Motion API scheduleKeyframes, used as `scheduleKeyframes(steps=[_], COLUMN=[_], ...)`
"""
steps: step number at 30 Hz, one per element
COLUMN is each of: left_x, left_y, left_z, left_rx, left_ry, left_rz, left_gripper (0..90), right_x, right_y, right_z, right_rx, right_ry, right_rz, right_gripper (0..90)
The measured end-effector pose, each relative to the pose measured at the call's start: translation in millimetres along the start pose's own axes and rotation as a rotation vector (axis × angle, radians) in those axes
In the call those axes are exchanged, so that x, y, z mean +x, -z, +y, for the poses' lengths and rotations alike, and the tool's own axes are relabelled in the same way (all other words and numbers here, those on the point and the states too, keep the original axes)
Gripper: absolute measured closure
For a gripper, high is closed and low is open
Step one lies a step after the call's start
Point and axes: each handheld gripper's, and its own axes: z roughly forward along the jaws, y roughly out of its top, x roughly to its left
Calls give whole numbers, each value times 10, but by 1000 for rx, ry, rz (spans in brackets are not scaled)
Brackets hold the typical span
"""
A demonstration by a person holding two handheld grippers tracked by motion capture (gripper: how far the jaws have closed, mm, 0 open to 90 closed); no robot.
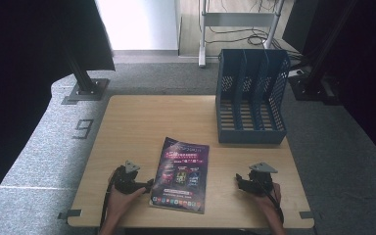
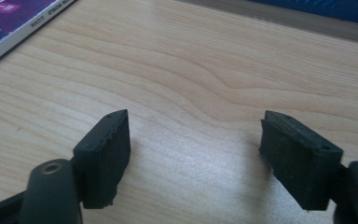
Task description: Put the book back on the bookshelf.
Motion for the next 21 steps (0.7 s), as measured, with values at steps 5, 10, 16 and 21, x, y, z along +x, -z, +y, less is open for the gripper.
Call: scheduleKeyframes(steps=[5, 10, 16, 21], left_x=[9, 19, 6, 17], left_y=[-15, 42, 101, 155], left_z=[13, 4, 3, -14], left_rx=[-19, -50, -77, -103], left_ry=[10, 37, 35, 54], left_rz=[-9, -42, -50, -63], left_gripper=[44, 70, 70, 78], right_x=[-23, -25, 26, 134], right_y=[-19, -23, -25, -42], right_z=[14, 18, 34, 80], right_rx=[6, 6, 1, -20], right_ry=[-5, -9, -18, -7], right_rz=[19, 15, 19, 36], right_gripper=[230, 230, 231, 235])
